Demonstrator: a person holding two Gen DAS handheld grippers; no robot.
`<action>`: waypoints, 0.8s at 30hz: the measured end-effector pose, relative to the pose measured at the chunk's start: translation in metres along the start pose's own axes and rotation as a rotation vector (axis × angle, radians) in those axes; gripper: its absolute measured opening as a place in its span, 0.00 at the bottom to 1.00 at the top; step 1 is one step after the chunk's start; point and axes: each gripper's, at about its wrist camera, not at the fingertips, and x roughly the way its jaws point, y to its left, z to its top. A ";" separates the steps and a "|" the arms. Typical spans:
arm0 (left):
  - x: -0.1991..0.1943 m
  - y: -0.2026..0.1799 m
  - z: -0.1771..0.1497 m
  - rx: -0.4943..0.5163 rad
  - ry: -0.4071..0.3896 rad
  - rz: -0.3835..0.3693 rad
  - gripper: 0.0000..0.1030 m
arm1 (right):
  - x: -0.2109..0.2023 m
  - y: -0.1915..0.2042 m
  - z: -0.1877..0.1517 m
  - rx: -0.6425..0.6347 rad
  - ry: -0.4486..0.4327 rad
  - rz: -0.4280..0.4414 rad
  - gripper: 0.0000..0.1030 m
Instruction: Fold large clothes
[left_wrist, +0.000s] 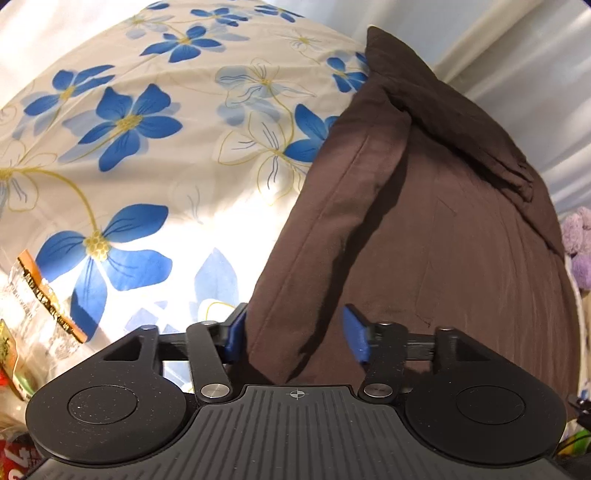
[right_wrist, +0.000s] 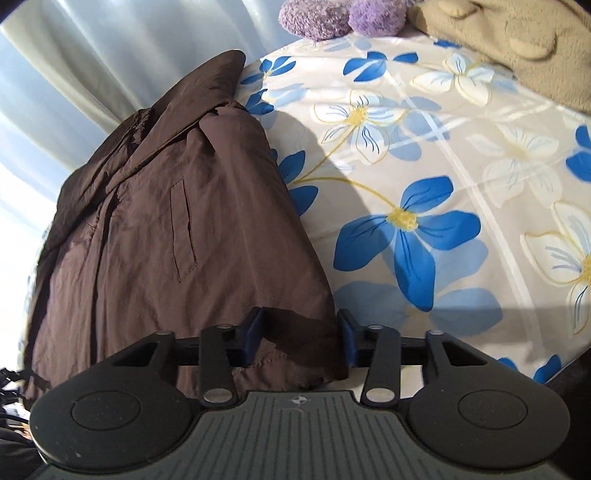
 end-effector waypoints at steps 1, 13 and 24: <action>-0.002 0.001 0.001 -0.004 0.001 -0.016 0.51 | -0.001 -0.002 0.001 0.010 0.003 0.019 0.30; -0.023 -0.005 0.005 -0.047 -0.032 -0.142 0.15 | -0.001 0.005 0.010 0.056 0.013 0.191 0.13; -0.058 -0.065 0.092 -0.078 -0.259 -0.368 0.14 | -0.016 0.099 0.084 -0.101 -0.226 0.356 0.09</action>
